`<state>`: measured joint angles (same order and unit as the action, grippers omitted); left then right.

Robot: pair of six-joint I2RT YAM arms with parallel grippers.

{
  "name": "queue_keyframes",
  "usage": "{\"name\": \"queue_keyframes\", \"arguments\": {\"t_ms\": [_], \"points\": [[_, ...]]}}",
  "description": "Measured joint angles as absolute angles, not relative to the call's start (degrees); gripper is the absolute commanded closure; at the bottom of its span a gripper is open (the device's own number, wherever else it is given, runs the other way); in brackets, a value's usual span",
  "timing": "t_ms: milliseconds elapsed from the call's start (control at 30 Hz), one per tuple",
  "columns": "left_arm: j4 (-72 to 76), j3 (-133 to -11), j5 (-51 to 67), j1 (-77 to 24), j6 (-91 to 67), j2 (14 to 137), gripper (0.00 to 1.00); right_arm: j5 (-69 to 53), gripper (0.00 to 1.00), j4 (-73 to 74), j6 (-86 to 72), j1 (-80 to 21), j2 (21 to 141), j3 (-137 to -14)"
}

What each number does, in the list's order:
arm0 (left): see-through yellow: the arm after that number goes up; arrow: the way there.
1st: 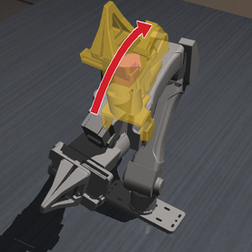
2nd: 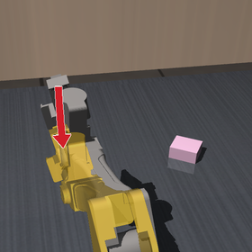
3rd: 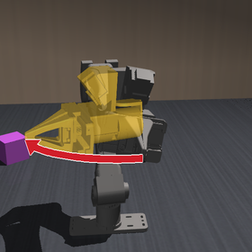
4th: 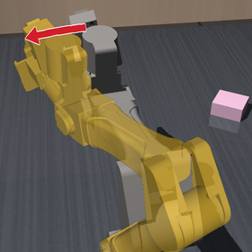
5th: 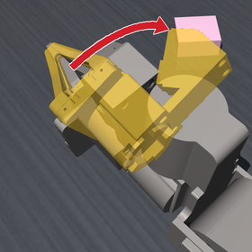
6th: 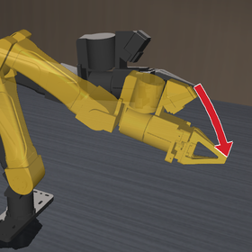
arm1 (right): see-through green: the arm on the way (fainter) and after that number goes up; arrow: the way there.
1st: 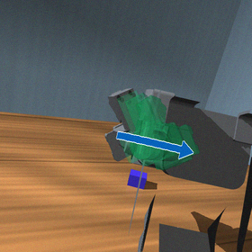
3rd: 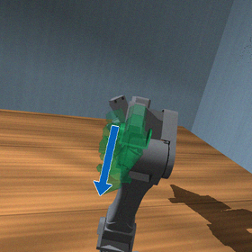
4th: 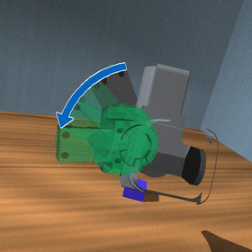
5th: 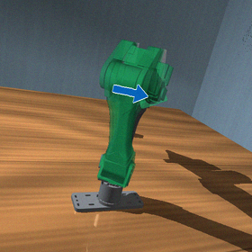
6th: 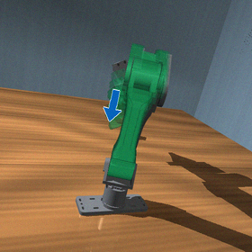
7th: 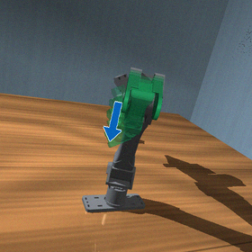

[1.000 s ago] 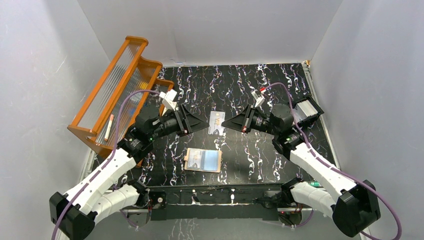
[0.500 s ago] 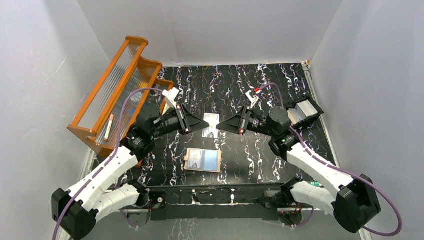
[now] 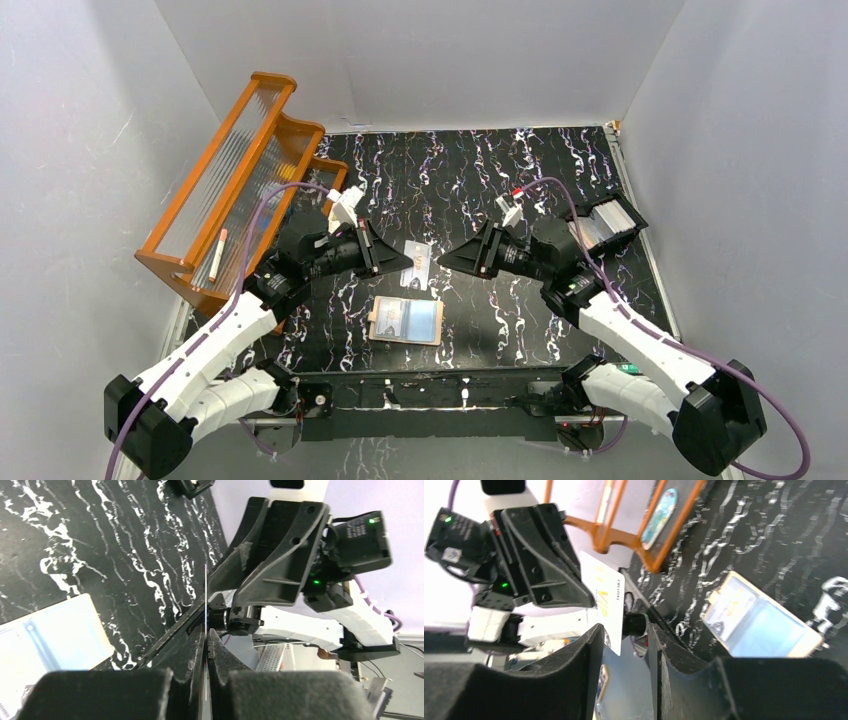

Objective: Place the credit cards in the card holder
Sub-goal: Insert the credit card into the card holder.

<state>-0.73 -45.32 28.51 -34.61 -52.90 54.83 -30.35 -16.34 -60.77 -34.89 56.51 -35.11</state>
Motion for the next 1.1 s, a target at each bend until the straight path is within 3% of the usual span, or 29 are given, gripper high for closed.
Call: {"name": "queue_keyframes", "arguments": {"t_ms": [200, 400, 800, 1100], "points": [[-6.61, -45.32, 26.26, -34.61, -48.86, 56.40, 1.00, -21.41, 0.54, -2.74, -59.72, -34.89, 55.07, -36.23], [-9.50, -43.83, 23.75, -34.61, -46.00, 61.17, 1.00, -19.40, 0.56, 5.61, -57.76, -34.92, 61.25, -37.06], [-9.10, -34.96, 19.88, -34.61, -44.73, 66.37, 1.00, -18.13, 0.59, 4.58, -57.01, -39.68, 73.87, -33.08], [-4.25, -28.82, 19.97, -34.61, -45.98, 66.15, 1.00, -14.04, 0.59, 6.02, -54.17, -48.12, 84.60, -38.85]]}}
